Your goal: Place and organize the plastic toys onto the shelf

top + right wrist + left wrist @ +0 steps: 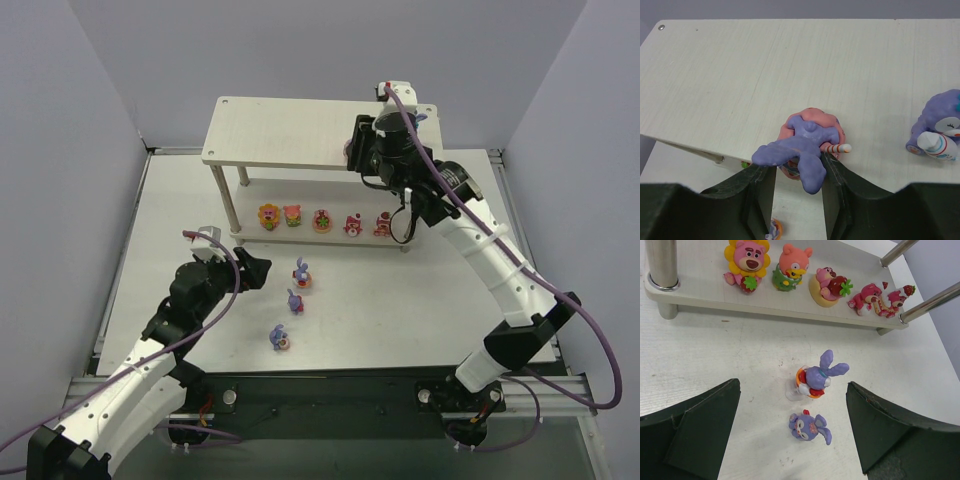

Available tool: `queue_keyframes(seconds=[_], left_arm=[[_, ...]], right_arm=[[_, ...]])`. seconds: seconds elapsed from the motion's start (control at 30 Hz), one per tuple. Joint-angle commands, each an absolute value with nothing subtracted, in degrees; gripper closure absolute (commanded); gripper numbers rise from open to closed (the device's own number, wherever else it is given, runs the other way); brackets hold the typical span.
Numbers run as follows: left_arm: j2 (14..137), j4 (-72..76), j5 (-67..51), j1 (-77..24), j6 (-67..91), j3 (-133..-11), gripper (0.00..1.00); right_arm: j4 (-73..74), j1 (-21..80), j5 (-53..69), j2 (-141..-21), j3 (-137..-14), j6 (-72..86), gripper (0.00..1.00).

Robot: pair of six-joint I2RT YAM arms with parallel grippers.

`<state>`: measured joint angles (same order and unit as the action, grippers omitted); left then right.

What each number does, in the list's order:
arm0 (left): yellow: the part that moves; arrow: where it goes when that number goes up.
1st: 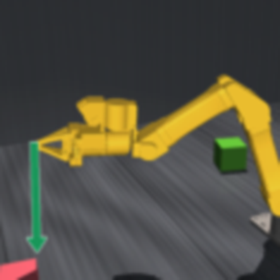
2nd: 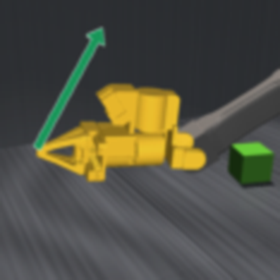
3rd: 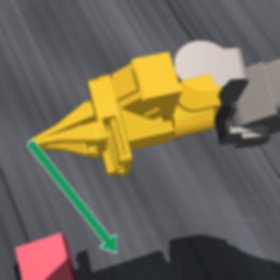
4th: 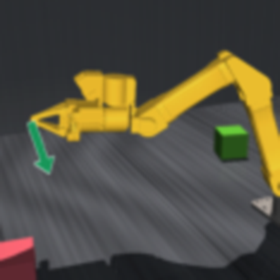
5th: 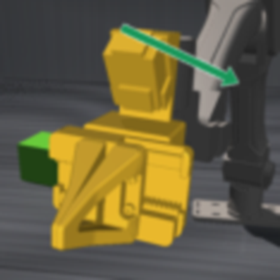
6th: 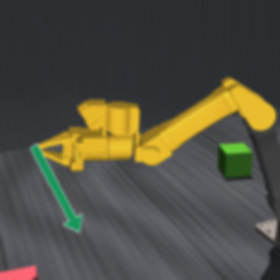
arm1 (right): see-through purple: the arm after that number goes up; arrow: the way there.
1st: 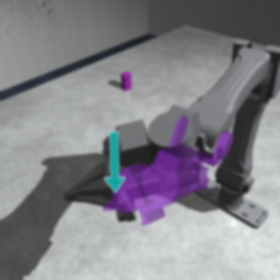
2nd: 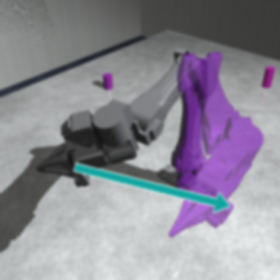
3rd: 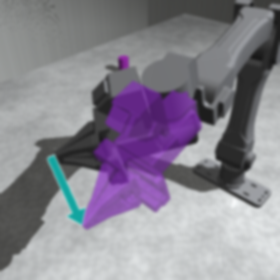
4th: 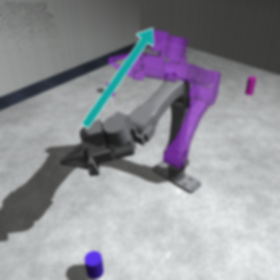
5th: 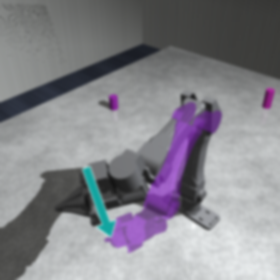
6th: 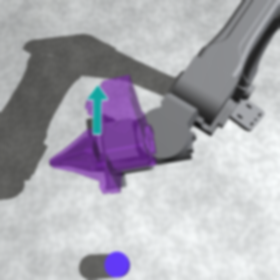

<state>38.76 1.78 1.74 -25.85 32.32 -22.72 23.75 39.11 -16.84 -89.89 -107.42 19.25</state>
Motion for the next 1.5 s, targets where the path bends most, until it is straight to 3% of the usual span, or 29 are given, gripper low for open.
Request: queue_keyframes(seconds=[0.0,0.17,0.6,0.67,0.8,1.1,1.47], left_arm=[[38.85,2.64,2.64,-26.19,31.55,-23.99,0.03],[39.02,2.72,2.64,-26.19,31.46,-23.99,0.03],[38.76,2.46,2.90,-26.19,31.46,-23.64,0.03],[38.76,2.37,2.99,-26.19,31.46,-23.64,0.03],[38.85,2.37,3.08,-26.19,31.46,-23.64,0.03],[38.41,2.11,3.16,-26.19,31.46,-23.64,0.03],[38.23,1.85,3.34,-26.19,31.46,-23.91,0.03]], right_arm=[[24.69,37.80,-16.52,-90.35,-112.40,21.09,0.92],[26.45,36.48,-15.03,-91.58,-114.08,22.41,0.85],[29.00,34.54,-12.57,-94.22,-116.45,24.87,0.83],[29.27,34.37,-12.57,-94.39,-116.72,25.22,0.79],[29.79,34.02,-12.22,-94.75,-117.16,25.14,0.62],[30.06,34.01,-12.13,-95.45,-118.39,23.47,0.47],[29.44,34.28,-11.34,-94.40,-119.88,20.74,0.46]])
